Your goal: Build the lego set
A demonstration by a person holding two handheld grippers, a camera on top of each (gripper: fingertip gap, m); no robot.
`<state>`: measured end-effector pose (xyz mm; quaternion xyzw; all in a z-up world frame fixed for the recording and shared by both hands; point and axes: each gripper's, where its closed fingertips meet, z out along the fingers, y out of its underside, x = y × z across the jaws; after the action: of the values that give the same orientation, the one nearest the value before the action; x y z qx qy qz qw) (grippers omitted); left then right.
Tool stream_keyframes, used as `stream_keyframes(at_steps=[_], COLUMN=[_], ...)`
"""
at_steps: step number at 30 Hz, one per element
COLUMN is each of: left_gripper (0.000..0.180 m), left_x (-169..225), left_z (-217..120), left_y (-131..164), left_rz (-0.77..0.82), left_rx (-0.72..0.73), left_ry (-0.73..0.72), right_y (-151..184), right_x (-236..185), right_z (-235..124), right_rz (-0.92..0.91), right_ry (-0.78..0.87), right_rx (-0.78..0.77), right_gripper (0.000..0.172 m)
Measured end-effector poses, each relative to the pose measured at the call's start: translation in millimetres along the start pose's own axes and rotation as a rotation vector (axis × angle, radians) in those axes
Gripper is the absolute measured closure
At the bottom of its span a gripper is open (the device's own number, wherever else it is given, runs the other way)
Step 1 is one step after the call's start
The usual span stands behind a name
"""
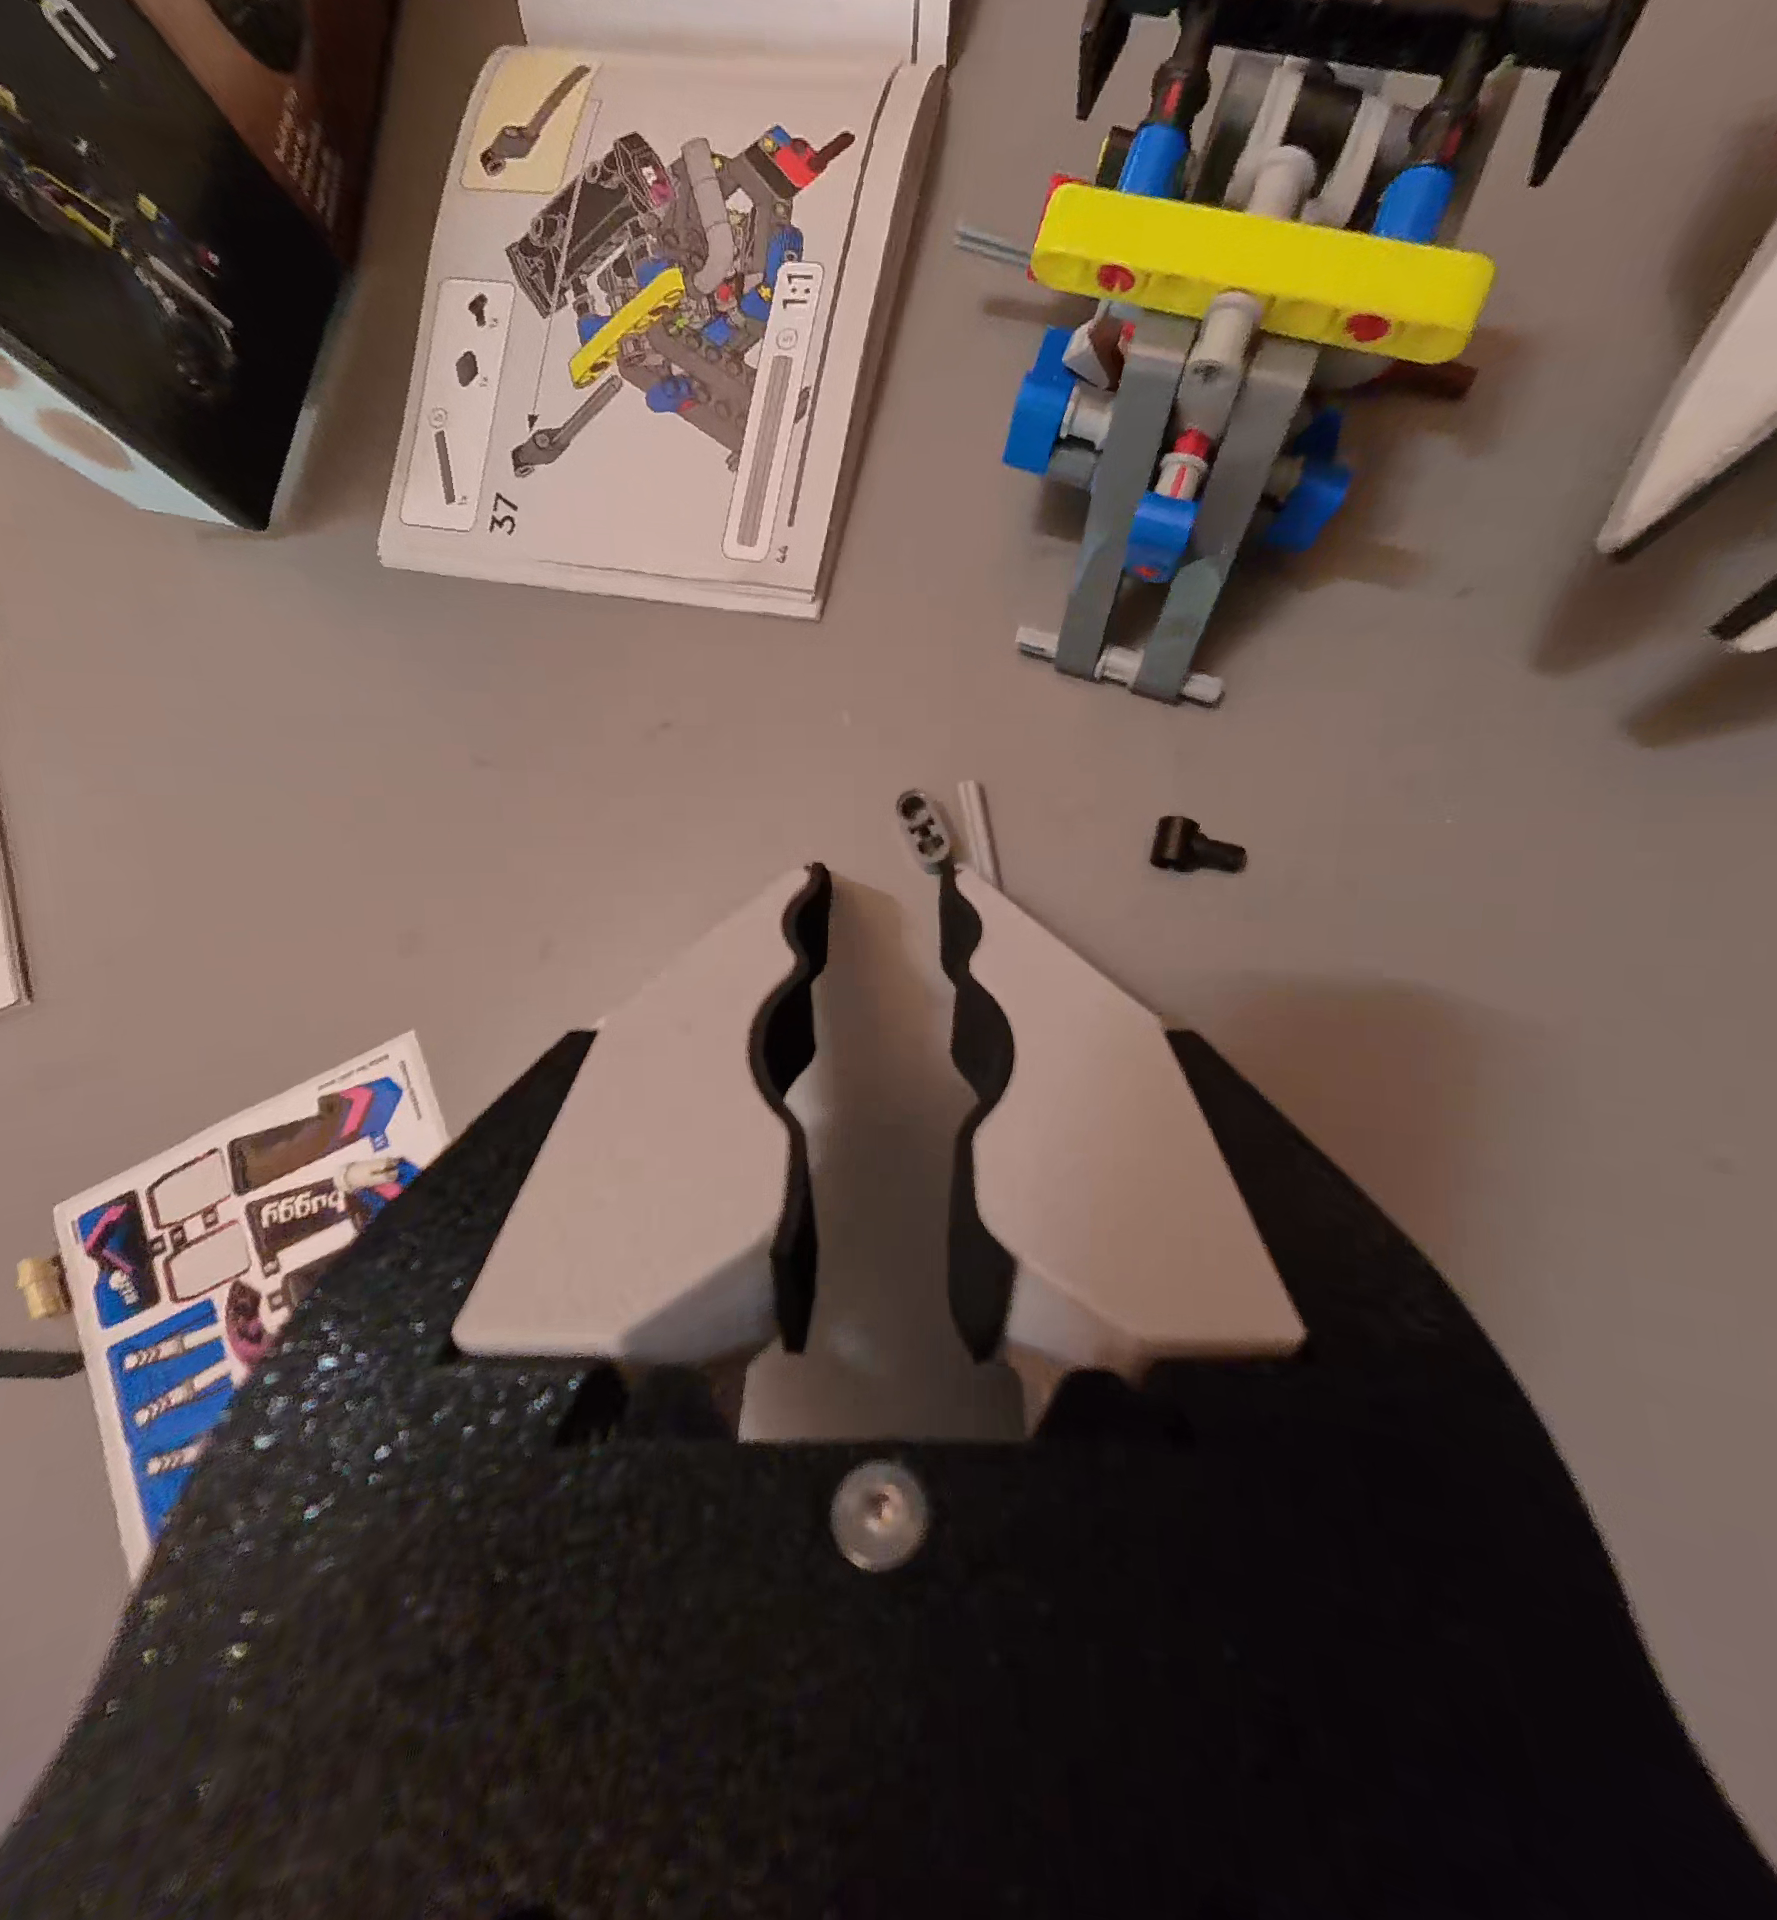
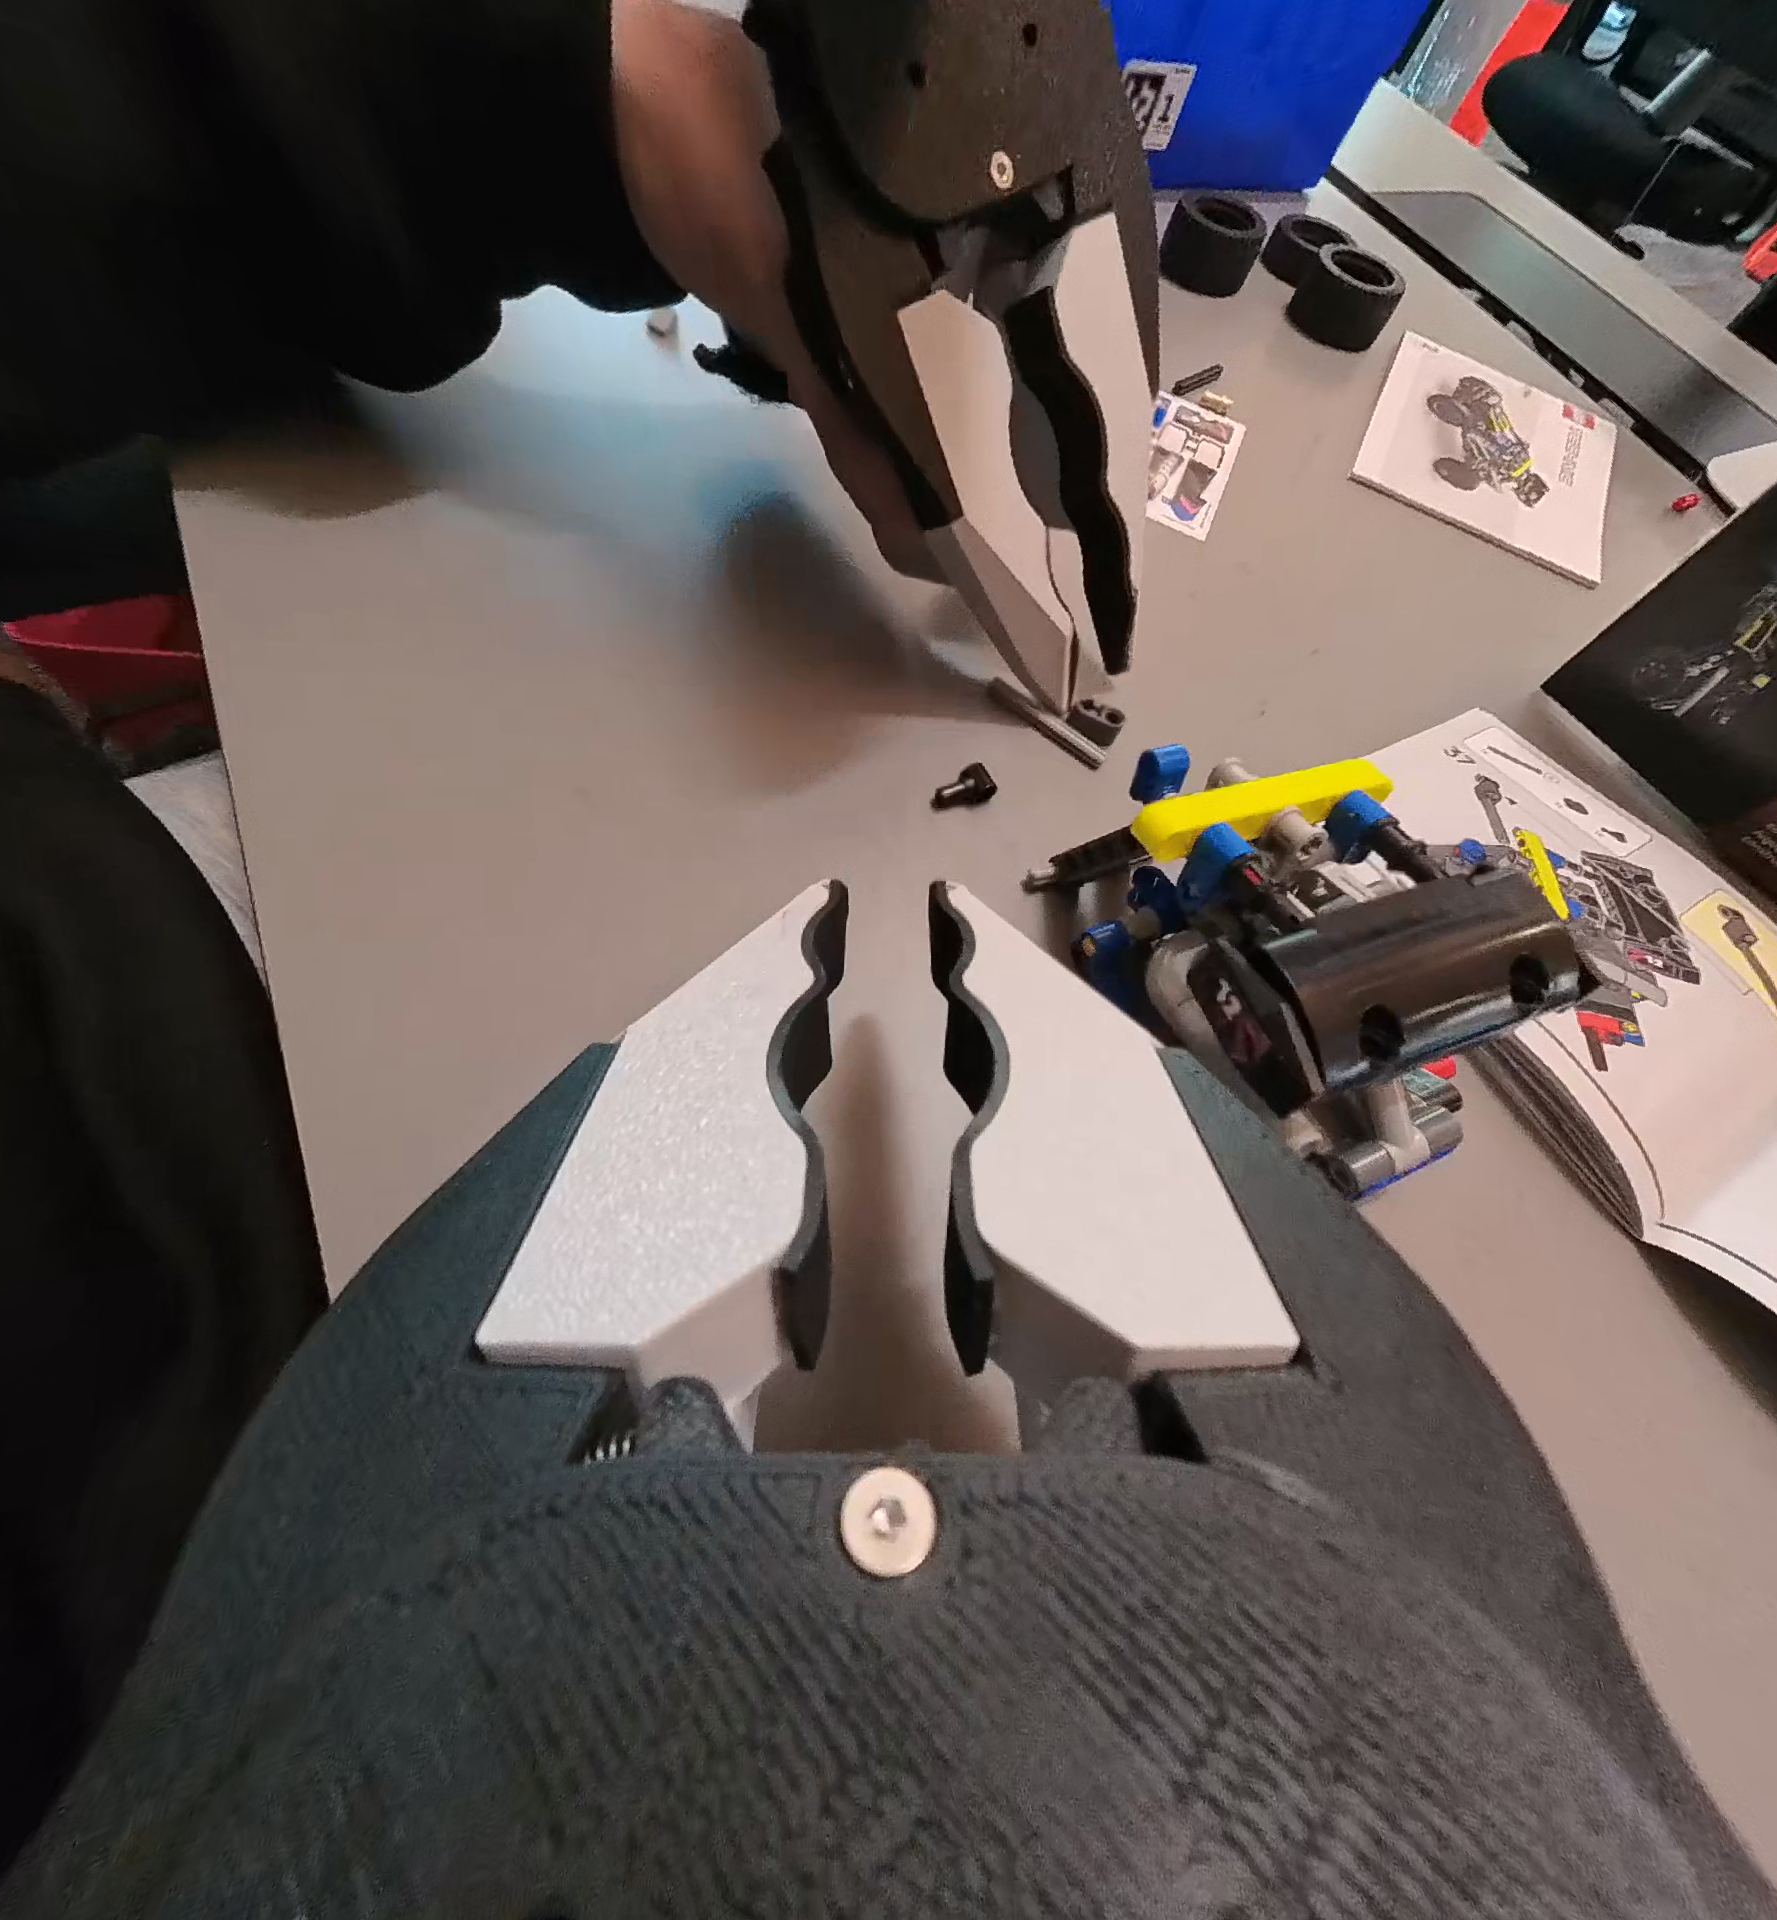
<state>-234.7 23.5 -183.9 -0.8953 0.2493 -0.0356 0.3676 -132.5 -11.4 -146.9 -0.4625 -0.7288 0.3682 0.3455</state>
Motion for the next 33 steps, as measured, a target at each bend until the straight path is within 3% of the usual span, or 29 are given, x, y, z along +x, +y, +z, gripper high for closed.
stream_keyframes(at_steps=[3, 11, 17, 25, 29, 33], left_gripper=[0.18, 0.18, 0.161, 0.163, 0.176, 0.177], left_x=[3.2, 3.1, -0.8, 3.3, -0.1, 3.9], left_z=[4.3, -3.8, -2.9, 6.7, 8.5, 8.6], left_y=[-2.4, -2.2, -7.1, -8.7, -10.1, -10.3], left_rz=[-0.003, -0.002, 0.008, 0.008, -0.031, -0.016], left_rx=[0.006, 0.034, 0.038, 0.013, 0.016, 0.028], left_ry=[0.027, 0.017, -0.002, 0.025, 0.013, 0.014], right_y=[4.1, 6.3, 5.0, 9.0, 9.4, 10.2], right_x=[1.6, 7.4, 9.3, 9.2, 10.1, 11.5], right_z=[-0.7, -4.7, -7.4, -9.5, -9.9, -10.8], right_rz=[0.014, 0.001, 0.008, -0.009, -0.011, -0.01], right_ry=[-0.001, 0.015, 0.018, 0.022, 0.025, 0.029], right_rx=[0.001, 0.012, 0.026, 0.01, 0.011, 0.012], right_gripper=[0.158, 0.158, 0.158, 0.158, 0.158, 0.158])
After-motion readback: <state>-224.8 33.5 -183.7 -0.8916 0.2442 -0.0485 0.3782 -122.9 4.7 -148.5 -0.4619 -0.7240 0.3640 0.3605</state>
